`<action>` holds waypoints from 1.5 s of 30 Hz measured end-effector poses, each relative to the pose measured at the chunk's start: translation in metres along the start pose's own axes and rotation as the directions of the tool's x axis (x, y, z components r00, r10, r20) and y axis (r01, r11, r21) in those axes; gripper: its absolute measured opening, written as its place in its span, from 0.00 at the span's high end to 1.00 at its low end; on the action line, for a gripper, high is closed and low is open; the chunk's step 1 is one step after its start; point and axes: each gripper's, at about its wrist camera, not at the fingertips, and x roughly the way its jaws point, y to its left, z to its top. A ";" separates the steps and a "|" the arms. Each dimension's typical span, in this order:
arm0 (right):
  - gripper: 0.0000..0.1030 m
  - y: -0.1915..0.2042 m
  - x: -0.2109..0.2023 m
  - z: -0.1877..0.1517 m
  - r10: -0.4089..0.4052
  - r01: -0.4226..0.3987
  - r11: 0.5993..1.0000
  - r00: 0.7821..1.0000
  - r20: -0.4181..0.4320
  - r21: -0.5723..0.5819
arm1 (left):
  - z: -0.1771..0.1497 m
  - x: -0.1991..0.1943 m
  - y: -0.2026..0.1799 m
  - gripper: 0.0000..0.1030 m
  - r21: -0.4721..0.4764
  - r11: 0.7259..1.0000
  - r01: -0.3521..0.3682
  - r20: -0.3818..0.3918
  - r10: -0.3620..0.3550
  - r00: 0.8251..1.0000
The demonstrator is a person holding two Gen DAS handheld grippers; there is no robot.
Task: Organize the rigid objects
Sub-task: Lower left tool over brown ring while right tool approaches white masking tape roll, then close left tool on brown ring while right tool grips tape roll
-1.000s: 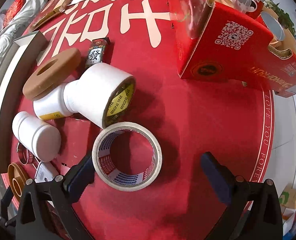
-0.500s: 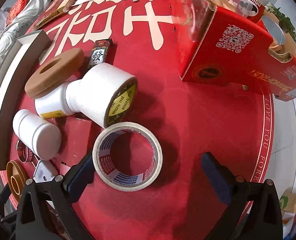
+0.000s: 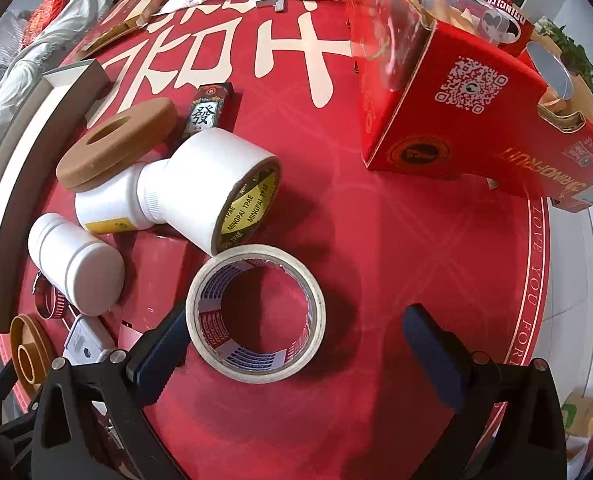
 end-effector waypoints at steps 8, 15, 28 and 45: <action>0.00 -0.001 -0.001 -0.001 0.000 0.000 1.000 1.000 0.013 0.000 | -0.002 -0.001 -0.001 0.00 0.007 1.000 0.002 0.007 -0.002 1.000; 0.00 -0.001 -0.001 -0.001 0.000 0.000 1.000 1.000 0.012 -0.003 | 0.001 -0.001 -0.001 0.00 0.006 1.000 0.002 -0.017 -0.002 1.000; 0.47 0.017 -0.020 0.010 -0.008 0.007 0.997 1.000 -0.015 -0.075 | 0.015 -0.007 -0.005 0.14 0.073 0.997 0.034 -0.066 -0.029 0.997; 0.47 -0.011 -0.061 -0.081 0.116 -0.115 0.992 0.993 -0.023 0.059 | -0.024 -0.046 0.011 0.14 0.109 0.994 0.030 0.025 -0.032 0.999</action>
